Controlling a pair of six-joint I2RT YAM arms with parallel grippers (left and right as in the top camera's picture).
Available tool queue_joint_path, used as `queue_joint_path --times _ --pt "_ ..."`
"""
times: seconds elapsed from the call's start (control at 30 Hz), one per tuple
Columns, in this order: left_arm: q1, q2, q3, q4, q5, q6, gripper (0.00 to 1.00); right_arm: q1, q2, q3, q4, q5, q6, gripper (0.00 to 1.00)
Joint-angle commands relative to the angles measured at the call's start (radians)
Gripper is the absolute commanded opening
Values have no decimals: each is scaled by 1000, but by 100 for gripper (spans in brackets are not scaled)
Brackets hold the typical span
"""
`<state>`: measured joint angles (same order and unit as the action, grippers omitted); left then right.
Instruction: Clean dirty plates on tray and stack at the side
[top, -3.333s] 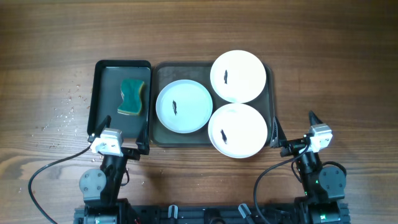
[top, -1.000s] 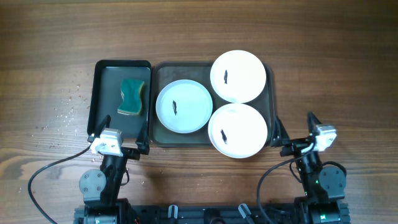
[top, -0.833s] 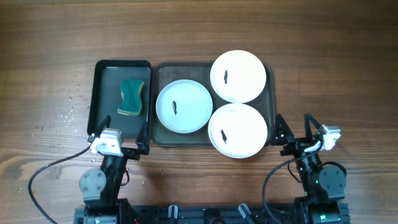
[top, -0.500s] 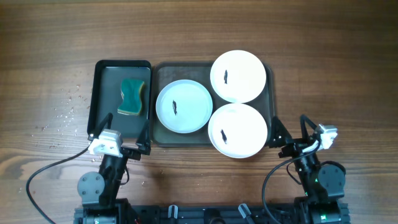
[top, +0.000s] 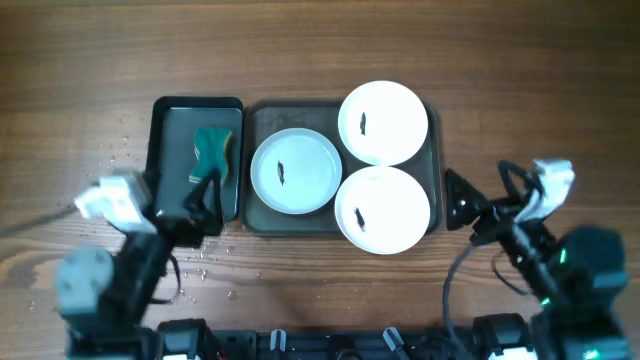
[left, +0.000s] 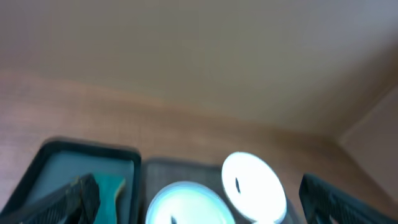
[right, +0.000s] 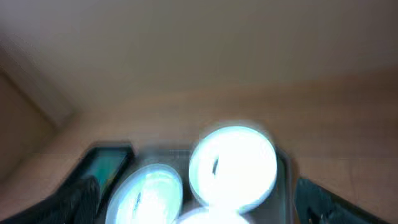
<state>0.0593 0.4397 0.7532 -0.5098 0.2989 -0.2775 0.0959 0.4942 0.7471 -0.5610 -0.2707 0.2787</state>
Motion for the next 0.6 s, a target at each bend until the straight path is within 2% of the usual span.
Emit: queue_joint_path --times 0.0,0.1,0.13,0.27,0.43,0.57 --pt "2 240 336 -218 20 15 100 5 217 274 -206 -106 -110 100" --pt "2 436 609 -476 19 118 100 5 413 513 -465 -101 -177 100" --pt "2 479 665 -533 18 119 100 5 451 555 -497 -94 -177 100" --pt "2 682 899 -805 19 117 100 5 592 673 -536 -88 -172 100" --pt "2 836 962 -919 69 109 100 5 681 678 -569 -138 -171 100" --pt "2 921 962 -992 66 117 100 8 755 678 -602 -176 -170 78"
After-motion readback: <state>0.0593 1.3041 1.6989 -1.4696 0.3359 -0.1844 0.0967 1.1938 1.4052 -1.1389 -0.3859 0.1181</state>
